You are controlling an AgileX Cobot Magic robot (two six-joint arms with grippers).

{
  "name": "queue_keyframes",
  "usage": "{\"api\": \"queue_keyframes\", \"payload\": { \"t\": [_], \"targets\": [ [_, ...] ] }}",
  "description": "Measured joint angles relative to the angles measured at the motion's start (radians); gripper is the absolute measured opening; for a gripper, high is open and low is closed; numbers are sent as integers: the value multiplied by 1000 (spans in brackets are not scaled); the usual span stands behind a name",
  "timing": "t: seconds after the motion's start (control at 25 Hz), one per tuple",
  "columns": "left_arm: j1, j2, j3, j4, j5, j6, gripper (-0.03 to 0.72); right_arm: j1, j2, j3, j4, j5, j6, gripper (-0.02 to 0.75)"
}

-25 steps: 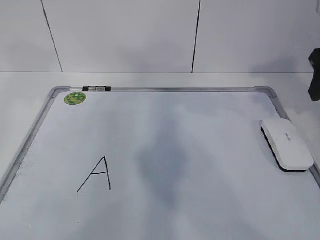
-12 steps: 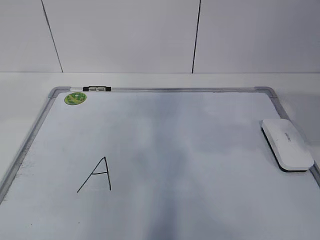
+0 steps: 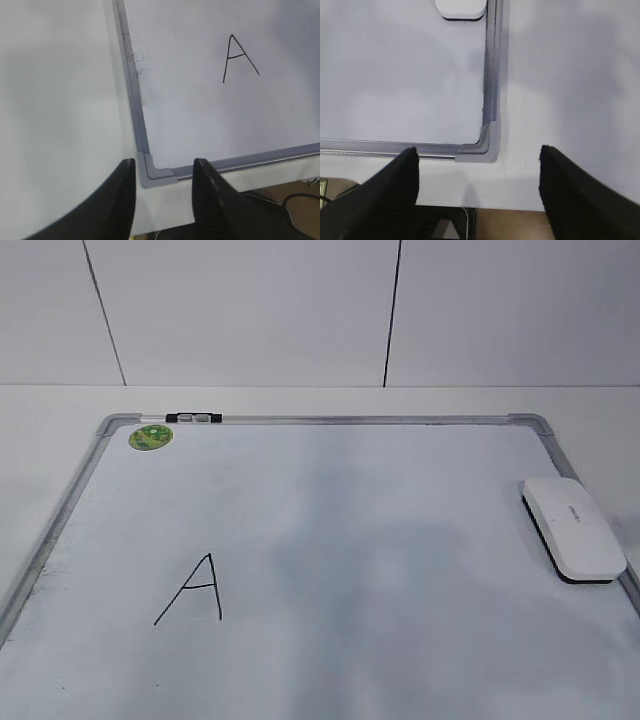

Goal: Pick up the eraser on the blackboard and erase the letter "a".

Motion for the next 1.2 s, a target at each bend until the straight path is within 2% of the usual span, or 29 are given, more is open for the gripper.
{"api": "queue_keyframes", "payload": {
  "t": [0.4,0.72,1.2],
  "targets": [
    [0,-229,214,28,-49,-1,287,0,-184,81,-67,-13,0,593],
    [0,-242,251,41,-148,-1,273,0,-186,129,-69,-69,-2,593],
    [0,-242,255,62,-150,-1,269,0,-186,132,-69,-87,-2,593]
  ]
}}
